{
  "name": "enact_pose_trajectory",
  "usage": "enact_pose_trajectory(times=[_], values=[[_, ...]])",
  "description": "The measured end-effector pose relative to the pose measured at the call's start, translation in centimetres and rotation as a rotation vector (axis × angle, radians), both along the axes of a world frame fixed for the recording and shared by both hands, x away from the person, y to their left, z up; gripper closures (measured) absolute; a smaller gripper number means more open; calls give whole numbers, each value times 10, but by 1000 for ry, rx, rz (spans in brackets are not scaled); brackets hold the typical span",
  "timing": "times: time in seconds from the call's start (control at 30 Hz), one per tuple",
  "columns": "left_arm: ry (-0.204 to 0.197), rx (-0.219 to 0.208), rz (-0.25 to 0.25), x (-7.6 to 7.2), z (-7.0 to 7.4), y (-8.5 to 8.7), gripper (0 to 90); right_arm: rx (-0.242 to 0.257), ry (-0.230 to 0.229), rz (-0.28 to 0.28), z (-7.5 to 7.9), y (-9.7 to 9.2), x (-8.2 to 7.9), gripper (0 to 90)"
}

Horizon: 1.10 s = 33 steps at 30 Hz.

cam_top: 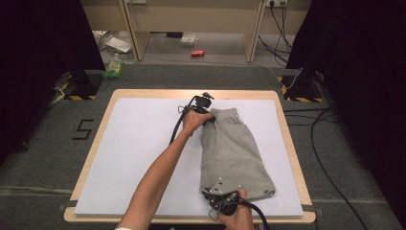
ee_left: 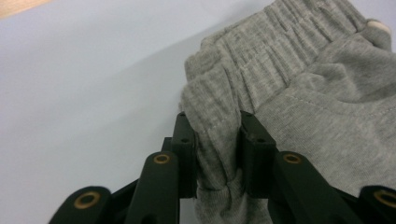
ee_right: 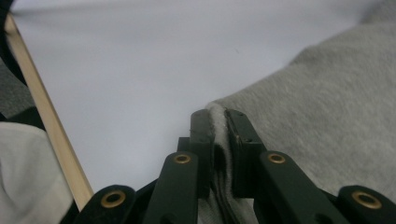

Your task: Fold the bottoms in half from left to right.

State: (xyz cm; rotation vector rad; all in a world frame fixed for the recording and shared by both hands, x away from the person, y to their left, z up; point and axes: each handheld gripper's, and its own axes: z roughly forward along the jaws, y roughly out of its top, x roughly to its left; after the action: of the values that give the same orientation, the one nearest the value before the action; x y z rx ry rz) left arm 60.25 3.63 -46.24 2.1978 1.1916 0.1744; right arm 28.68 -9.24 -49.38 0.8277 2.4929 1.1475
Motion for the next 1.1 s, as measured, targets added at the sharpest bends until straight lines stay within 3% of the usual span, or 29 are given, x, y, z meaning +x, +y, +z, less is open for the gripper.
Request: enact_pose_trajectory(times=[0.13,0.43,0.63,0.67,0.8,0.97,1.03,1.1], values=[[-7,36,-4,1,3,14,713,37,0,41,7,20,5,824],[3,82,-1,5,6,70,712,82,16,159,13,82,16,823],[14,78,26,5,5,105,709,81,33,214,10,116,21,823],[16,82,27,5,6,109,709,78,23,224,10,119,22,823],[16,86,37,5,6,123,706,99,53,235,12,132,25,823],[20,65,44,5,2,128,698,100,58,247,10,138,28,811],[21,62,47,5,1,128,695,104,56,254,7,138,28,786],[24,57,51,5,1,129,689,116,85,250,6,137,27,702]])
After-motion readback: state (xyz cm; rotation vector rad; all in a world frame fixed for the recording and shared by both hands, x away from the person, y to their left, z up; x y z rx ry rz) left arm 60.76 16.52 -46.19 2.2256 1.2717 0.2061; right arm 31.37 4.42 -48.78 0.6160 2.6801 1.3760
